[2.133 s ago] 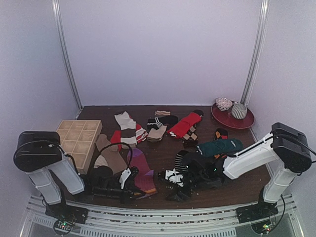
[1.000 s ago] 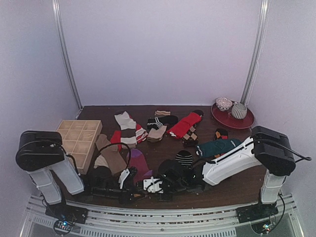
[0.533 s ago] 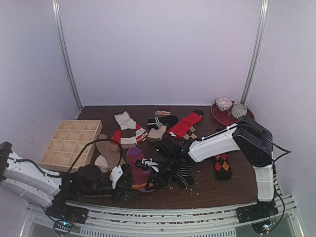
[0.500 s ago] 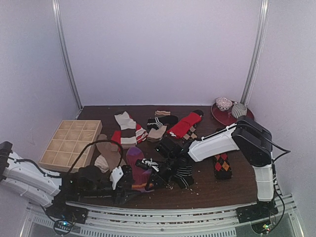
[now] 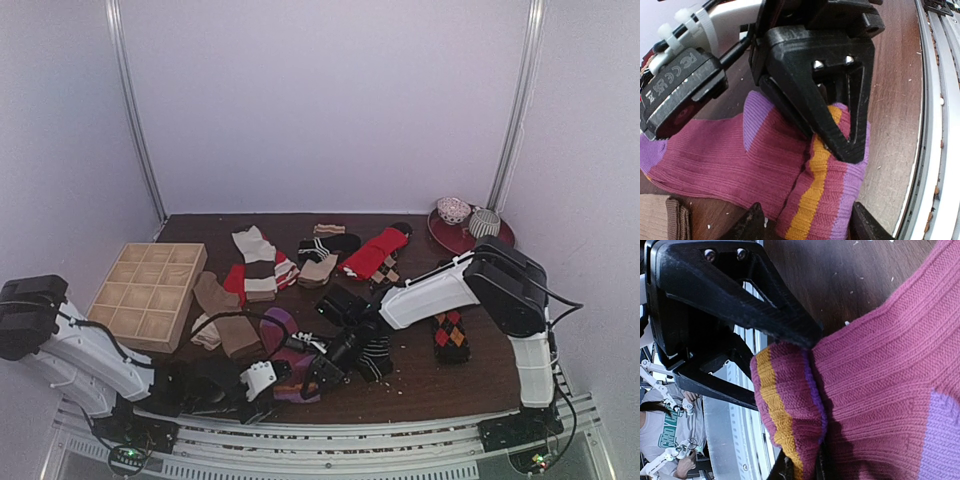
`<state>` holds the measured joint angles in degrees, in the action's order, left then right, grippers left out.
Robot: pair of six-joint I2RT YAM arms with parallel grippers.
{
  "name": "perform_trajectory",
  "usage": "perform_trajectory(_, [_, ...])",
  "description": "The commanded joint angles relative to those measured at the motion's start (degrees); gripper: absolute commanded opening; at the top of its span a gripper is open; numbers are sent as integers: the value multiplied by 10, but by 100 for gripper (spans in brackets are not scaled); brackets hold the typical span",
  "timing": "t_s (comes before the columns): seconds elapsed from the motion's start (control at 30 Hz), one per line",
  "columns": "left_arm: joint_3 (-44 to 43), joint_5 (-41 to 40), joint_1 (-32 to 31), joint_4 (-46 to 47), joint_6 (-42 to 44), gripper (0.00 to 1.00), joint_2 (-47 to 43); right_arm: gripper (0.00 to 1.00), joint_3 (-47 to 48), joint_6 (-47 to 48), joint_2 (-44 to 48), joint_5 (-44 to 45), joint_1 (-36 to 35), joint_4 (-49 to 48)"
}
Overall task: Roll the socks
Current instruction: Roll a pair of socks at the center of the board.
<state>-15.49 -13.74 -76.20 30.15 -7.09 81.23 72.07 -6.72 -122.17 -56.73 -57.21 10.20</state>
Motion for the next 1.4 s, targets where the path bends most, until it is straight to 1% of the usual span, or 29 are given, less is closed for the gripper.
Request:
perform_trajectory(0.0, [-11,-12,-2,43,31,57,7,7,-28,-4,-56,65,-6,113])
perform_trajectory(0.23, [-8,15,-4,60,27,51,28,7,-26,-8,-65,64,-5,108])
perform_trajectory(0.3, [-10,26,-4,68,28,44,40,8,-26,-10,-66,68,-6,108])
perform_trajectory(0.37, [-16,31,-4,67,25,32,52,9,-26,-11,-65,69,-6,106])
perform_trajectory(0.5, [-20,43,-4,71,14,15,72,11,-29,-19,-61,73,-6,92])
perform_trajectory(0.53, [-18,46,-4,74,8,9,74,12,-29,-19,-60,75,-6,90])
perform_trajectory(0.57, [-16,48,-4,75,1,0,74,13,-30,-18,-58,75,-5,85])
perform_trajectory(0.6, [-13,47,-4,74,-8,0,73,15,-32,-17,-54,81,-5,80])
perform_trajectory(0.7, [-5,29,-4,53,-56,0,64,32,-47,-17,-20,97,-6,42])
perform_trajectory(0.77, [-10,22,-2,12,-100,0,60,37,-73,-17,21,120,-5,-3])
perform_trajectory(0.83, [-19,37,2,-42,-149,0,58,40,-116,-8,87,161,-5,-84])
perform_trajectory(0.87, [-20,48,5,-53,-161,0,57,43,-144,-4,109,176,-6,-108])
perform_trajectory(0.9, [-19,65,8,-65,-181,0,55,48,-175,6,144,202,-7,-154])
perform_trajectory(0.93, [-16,81,13,-68,-205,0,52,51,-210,29,190,228,-10,-216])
perform_trajectory(0.97, [-10,96,18,-70,-221,0,50,53,-245,56,226,277,-17,-260])
perform_trajectory(1.03, [1,132,34,-70,-249,0,47,60,-322,124,280,348,-42,-340])
perform_trajectory(1.17, [17,182,49,-73,-284,0,42,63,-390,240,335,435,-85,-454])
perform_trajectory(1.23, [21,199,54,-76,-292,0,42,65,-404,298,336,442,-103,-485])
perform_trajectory(1.37, [23,215,60,-76,-297,0,50,65,-371,370,286,460,-124,-475])
